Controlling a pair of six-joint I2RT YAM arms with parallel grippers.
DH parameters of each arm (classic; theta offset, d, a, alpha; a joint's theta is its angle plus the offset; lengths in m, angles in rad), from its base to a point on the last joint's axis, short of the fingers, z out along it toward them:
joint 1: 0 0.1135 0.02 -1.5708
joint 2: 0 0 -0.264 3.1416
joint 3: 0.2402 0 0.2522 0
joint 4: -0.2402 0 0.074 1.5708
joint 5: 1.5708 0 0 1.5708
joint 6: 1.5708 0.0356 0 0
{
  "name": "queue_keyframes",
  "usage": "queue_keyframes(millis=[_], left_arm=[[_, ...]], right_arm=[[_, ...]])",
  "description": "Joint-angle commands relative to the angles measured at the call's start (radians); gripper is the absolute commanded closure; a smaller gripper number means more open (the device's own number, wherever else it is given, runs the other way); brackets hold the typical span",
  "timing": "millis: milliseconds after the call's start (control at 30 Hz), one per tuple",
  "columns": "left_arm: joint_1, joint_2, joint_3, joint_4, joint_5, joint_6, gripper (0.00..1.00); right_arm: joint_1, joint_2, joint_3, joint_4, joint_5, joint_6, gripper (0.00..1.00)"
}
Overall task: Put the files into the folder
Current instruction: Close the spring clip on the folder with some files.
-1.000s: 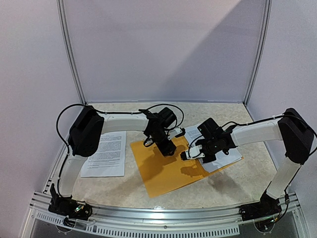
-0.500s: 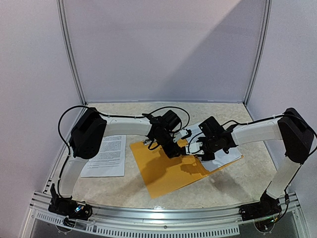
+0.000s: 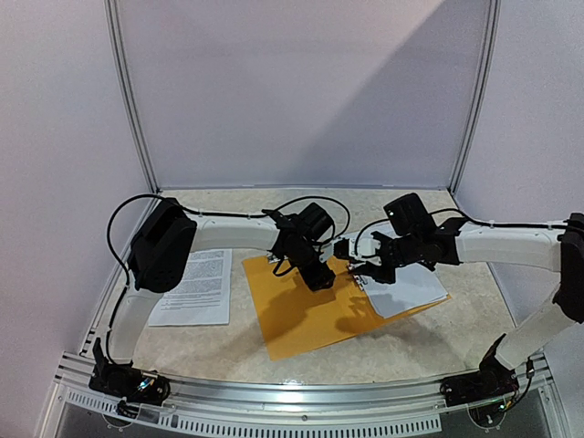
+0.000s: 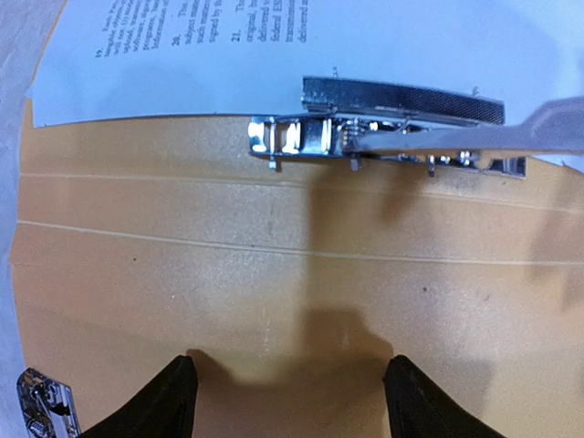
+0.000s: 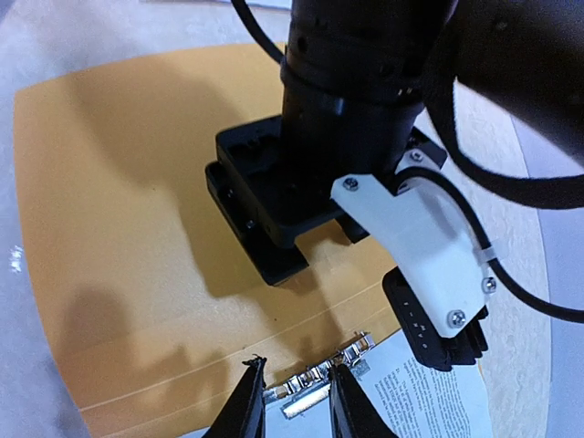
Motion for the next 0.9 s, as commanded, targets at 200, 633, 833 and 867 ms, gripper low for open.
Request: queue_keyframes(millis=[200,633,833,867], left_arm=[[-0.04,0.238,-0.158,-0.263,-0.122,0.067,0.27],[-0.042,0.245,-0.159,-0.263,-0.128,0.083,0.27],[-0.042,0.249,-0.154,-0.269,-0.122,0.082,0.27],[-0.042,0.248,-0.153,-0.271,-0.119,0.081,0.27]], right_arm=[[-0.182,-0.138,-0.045,0.068,-0.278,0.451,0.71],[-0.187,-0.028,-0.099,0.046,-0.232,-0.131,0.63],[-0.135,0.076,-0.094,0.109,-0.088,-0.299,0.65],[-0.133,0.084,-0.095,0.128,-0.08,-0.309,0.66]])
